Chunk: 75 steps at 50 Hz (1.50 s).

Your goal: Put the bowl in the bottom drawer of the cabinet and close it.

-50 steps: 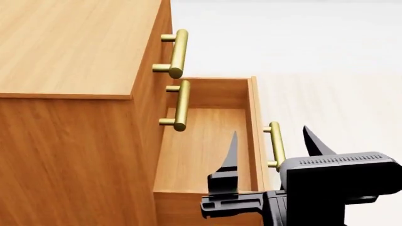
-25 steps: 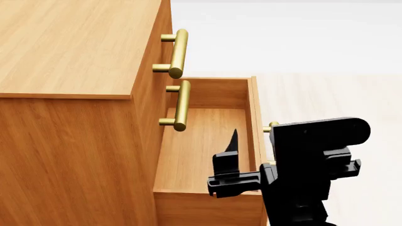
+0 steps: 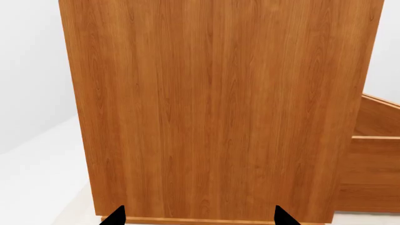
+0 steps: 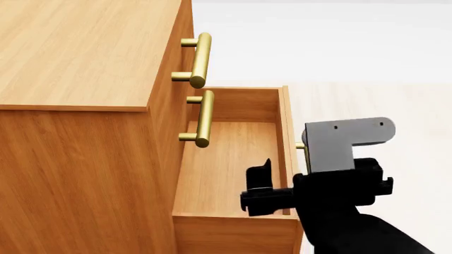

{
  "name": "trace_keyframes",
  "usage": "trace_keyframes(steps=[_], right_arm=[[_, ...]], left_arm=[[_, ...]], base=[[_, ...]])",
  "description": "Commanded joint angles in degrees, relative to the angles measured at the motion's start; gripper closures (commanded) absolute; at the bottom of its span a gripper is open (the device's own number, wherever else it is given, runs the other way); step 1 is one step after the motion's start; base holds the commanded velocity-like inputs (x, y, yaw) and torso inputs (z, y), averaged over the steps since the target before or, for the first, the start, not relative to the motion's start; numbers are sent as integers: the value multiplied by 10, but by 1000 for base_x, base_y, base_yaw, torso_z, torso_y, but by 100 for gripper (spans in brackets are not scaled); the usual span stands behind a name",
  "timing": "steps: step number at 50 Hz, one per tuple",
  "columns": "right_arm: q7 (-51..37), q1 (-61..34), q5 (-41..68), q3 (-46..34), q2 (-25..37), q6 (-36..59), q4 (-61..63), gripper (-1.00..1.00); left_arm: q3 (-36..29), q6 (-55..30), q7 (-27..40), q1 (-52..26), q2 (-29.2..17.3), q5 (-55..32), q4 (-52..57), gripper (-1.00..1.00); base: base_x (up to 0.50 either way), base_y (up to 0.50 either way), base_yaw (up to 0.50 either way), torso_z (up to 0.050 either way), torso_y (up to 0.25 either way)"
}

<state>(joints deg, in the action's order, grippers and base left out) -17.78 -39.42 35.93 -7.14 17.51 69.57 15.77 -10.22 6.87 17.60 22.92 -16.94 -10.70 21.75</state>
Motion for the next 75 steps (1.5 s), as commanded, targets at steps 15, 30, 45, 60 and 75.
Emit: trace_keyframes(steps=[15, 30, 45, 60, 75], right_arm=[[-10, -44, 14, 4, -12, 61, -100, -100], [-18, -57, 26, 34, -32, 68, -154, -100], [-13, -53, 24, 15, -24, 70, -179, -100], [-27, -48, -35, -54, 14, 13, -172, -100], [-32, -42, -44, -53, 27, -1, -180, -100]], left_arm=[[-7, 35, -1, -7, 1, 3, -40, -100], [-11, 36, 2, -10, -1, 3, -43, -100], [-14, 36, 6, -9, -3, 4, -42, -100], [-16, 35, 9, -8, -6, 1, -38, -100], [-18, 37, 12, -8, -9, 0, -38, -100]], base=[[0, 0, 0, 0, 0], [0, 0, 0, 0, 0], [0, 0, 0, 0, 0], [0, 0, 0, 0, 0], [0, 0, 0, 0, 0]])
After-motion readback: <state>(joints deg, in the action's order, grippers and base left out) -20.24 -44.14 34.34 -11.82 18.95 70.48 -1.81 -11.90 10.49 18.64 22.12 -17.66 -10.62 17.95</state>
